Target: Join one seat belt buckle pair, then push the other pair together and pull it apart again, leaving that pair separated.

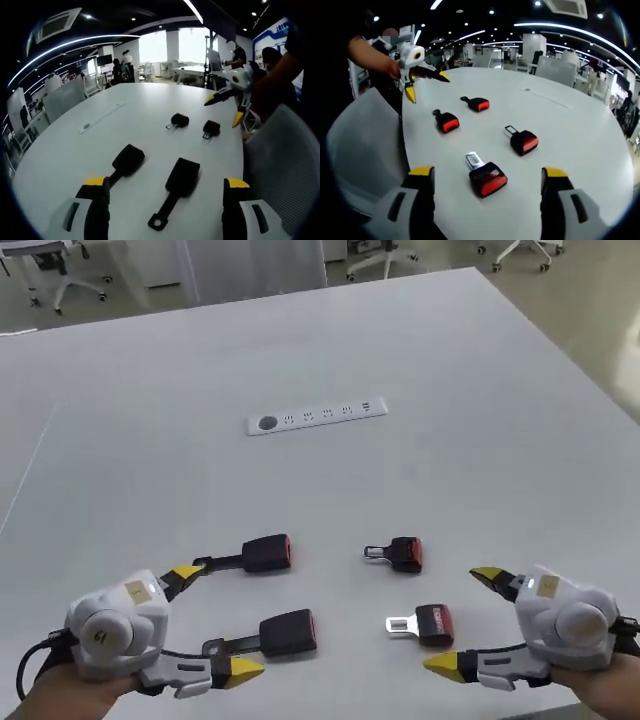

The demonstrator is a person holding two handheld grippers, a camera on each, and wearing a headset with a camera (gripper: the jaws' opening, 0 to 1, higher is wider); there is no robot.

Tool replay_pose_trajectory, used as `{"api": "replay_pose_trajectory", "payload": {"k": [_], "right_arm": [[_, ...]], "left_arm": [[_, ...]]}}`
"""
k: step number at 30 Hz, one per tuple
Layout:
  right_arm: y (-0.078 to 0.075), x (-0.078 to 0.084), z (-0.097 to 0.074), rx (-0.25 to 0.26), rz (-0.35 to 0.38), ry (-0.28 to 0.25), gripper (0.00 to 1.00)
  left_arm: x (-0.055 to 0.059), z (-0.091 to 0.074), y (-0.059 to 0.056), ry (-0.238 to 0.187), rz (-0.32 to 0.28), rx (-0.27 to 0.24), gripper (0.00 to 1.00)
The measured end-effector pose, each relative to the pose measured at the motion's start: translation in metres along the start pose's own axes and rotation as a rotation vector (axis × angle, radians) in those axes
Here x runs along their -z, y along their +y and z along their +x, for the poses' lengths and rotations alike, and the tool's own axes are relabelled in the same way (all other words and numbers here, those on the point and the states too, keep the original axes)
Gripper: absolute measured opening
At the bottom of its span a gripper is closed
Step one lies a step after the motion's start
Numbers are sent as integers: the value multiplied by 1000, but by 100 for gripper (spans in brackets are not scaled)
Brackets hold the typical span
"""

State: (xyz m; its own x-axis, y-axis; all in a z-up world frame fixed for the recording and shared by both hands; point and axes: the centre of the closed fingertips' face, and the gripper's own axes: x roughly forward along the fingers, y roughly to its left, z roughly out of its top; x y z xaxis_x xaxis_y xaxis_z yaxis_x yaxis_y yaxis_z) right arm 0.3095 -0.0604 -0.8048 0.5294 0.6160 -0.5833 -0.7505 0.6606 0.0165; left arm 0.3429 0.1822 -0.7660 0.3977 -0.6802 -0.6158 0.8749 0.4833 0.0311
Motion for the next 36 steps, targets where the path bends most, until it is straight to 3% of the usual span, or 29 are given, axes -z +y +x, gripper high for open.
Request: {"api": "replay_pose_trajectory", "payload": {"k": [15,21,26,36], "right_arm": [[2,17,18,-116,-39,73,80],[0,19,25,-157,-56,90,75],[3,27,29,-199,-96,125,70],[5,34,31,-256,-126,166,55]], "left_arm": [[11,31,-9,61,54,86,90],[20,44,-13,94,82,129,84],[30,55,-20,136,113,182,78],[40,72,-26,192,147,242,66]]}}
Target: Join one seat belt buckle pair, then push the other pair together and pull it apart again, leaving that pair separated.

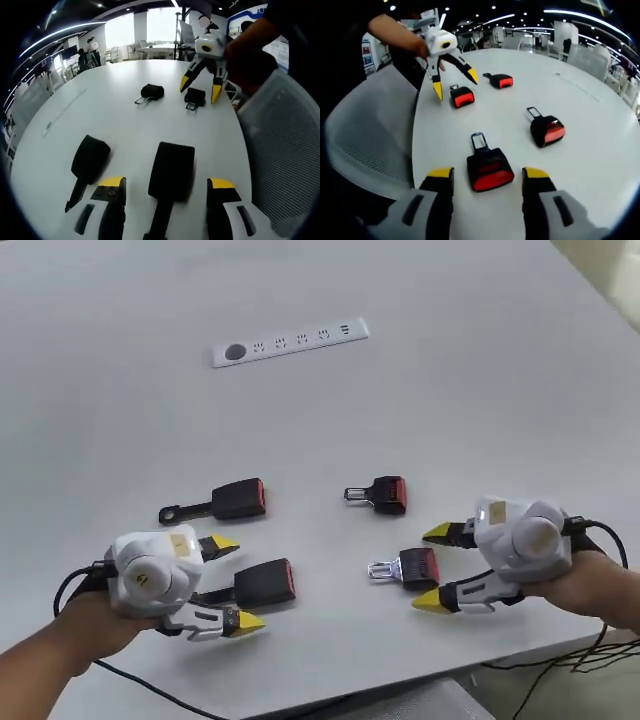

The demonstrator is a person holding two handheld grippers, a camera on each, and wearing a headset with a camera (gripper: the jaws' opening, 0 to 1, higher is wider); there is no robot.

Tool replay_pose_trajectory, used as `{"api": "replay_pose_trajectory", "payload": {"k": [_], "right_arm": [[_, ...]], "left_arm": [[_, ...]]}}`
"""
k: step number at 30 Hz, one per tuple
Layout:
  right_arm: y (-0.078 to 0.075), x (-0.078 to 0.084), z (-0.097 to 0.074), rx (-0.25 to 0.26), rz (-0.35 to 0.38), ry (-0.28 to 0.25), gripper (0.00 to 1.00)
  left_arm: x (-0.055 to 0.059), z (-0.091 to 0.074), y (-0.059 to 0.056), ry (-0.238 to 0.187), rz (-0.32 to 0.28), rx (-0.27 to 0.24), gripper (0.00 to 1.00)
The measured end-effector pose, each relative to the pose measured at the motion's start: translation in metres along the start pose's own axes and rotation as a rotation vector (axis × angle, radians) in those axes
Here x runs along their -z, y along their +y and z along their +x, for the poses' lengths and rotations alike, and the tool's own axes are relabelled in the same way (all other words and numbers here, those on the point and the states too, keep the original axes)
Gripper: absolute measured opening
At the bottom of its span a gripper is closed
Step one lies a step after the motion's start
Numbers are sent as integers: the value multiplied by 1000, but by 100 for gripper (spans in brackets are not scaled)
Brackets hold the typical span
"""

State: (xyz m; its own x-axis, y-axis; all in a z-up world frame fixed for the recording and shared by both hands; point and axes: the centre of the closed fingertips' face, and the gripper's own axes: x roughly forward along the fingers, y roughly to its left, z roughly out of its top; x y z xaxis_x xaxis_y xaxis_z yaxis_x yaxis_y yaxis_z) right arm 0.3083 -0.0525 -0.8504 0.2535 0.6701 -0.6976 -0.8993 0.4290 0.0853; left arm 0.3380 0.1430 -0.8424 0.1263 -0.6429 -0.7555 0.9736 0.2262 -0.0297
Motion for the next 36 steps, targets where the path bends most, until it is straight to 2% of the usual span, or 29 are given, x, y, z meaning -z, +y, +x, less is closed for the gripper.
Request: {"api": "replay_pose_trajectory", "payload": {"k": [3,7,10,11,14,20,23,28,36], "right_arm": [[2,1,2,-19,8,7,51],[2,0,1,-32,-21,18,44],[1,1,-1,-44,-27,33,41],[0,2,-1,-45,-29,37,39],[-1,4,-2,-50,-45,39,36],[-1,4,-1,-74,-93,44,35],[-1,5,0,-95,-132,54,35],[-2,3,1,-134,-159,50,34],[0,-3,6,-168,-178,39,34]], "left_arm": [[3,3,-2,26,26,11,62],[4,8,-3,48,48,37,56],[8,11,-2,83,74,48,50],[6,11,-1,70,89,48,48],[5,11,1,70,88,54,46],[5,11,2,78,125,81,43],[4,12,-1,95,175,111,41],[4,13,-3,114,203,137,34],[5,14,-2,157,226,160,34]]}}
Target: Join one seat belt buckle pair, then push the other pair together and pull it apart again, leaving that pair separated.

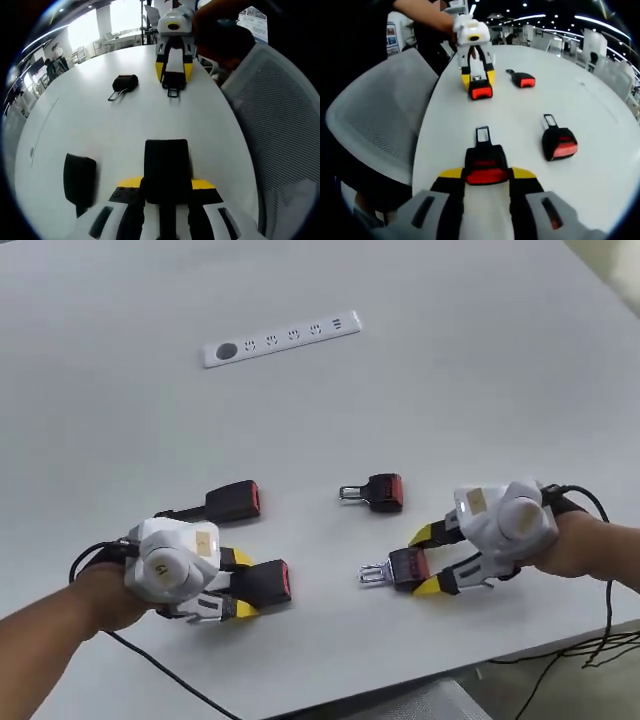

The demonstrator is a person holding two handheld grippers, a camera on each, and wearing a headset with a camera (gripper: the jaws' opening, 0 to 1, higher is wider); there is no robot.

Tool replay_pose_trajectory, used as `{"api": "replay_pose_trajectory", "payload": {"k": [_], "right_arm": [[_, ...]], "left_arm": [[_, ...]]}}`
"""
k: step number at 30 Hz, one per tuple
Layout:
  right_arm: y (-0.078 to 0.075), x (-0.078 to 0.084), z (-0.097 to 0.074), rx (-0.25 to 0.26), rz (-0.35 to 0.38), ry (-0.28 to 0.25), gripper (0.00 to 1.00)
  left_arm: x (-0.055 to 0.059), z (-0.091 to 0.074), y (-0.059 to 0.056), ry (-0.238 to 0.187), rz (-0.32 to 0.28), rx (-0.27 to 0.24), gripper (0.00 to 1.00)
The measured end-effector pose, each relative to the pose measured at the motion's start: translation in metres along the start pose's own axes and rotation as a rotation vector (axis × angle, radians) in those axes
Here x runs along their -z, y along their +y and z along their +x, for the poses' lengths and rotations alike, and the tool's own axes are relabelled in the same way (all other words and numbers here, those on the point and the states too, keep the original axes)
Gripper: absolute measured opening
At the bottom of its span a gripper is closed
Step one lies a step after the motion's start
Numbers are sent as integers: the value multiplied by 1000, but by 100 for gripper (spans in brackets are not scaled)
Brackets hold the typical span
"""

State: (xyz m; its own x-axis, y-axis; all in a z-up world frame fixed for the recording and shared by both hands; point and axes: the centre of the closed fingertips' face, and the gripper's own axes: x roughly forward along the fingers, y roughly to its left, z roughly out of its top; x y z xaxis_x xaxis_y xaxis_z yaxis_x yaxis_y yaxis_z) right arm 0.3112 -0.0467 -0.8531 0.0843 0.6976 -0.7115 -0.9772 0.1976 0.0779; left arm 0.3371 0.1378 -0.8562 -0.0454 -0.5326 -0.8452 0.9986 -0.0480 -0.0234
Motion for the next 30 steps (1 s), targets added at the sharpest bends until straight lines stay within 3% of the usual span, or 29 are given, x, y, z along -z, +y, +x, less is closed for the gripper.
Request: {"api": "replay_pose_trajectory", "payload": {"k": [10,30], "right_arm": [[-1,-13,13,-4,9,-53,33],[5,-56,49,-26,48,-195,33]], "left_arm": [[0,1,0,31,17,14,34],[1,0,1,66,10,18,34]]}}
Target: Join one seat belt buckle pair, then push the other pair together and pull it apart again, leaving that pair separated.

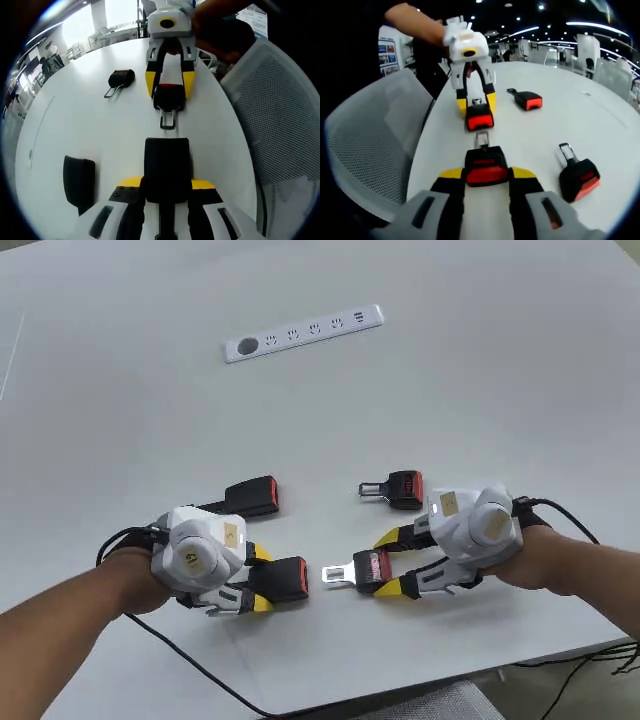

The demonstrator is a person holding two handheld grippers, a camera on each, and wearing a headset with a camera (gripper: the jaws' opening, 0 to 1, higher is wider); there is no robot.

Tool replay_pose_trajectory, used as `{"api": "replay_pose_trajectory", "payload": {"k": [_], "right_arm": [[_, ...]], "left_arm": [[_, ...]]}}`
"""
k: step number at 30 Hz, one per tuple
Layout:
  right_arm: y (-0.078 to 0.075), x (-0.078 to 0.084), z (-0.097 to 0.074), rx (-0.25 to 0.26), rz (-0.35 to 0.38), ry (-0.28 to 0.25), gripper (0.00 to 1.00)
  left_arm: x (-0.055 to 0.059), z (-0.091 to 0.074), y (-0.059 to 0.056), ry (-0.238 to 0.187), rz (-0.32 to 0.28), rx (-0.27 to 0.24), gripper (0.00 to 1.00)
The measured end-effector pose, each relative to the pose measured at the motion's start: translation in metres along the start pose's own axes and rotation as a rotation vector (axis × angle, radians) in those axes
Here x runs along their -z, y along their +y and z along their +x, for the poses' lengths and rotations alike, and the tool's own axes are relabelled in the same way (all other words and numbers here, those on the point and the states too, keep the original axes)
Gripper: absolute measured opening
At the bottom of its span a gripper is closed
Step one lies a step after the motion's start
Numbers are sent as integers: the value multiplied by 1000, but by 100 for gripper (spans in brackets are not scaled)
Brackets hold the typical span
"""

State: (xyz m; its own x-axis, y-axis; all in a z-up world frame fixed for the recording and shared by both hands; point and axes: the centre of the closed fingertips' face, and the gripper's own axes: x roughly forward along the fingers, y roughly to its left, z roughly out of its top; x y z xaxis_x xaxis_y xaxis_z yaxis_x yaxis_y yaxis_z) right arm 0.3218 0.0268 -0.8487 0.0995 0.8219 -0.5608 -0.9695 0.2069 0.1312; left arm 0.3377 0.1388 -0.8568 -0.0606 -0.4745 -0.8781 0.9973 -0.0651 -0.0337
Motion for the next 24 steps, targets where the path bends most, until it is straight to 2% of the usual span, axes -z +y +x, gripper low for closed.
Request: {"api": "replay_pose_trajectory", "payload": {"k": [6,10,13,20,24], "right_arm": [[1,-7,11,4,17,-27,33],[3,-9,15,6,-11,-11,33],[3,-9,17,8,-50,30,33],[6,-16,27,9,-17,20,33],[4,-15,25,11,-10,22,33]], "left_arm": [[0,0,0,6,3,2,34],[0,0,-1,26,25,6,34],[0,0,-1,38,29,8,34],[0,0,-2,52,40,10,34],[0,0,-2,56,40,7,34]]}}
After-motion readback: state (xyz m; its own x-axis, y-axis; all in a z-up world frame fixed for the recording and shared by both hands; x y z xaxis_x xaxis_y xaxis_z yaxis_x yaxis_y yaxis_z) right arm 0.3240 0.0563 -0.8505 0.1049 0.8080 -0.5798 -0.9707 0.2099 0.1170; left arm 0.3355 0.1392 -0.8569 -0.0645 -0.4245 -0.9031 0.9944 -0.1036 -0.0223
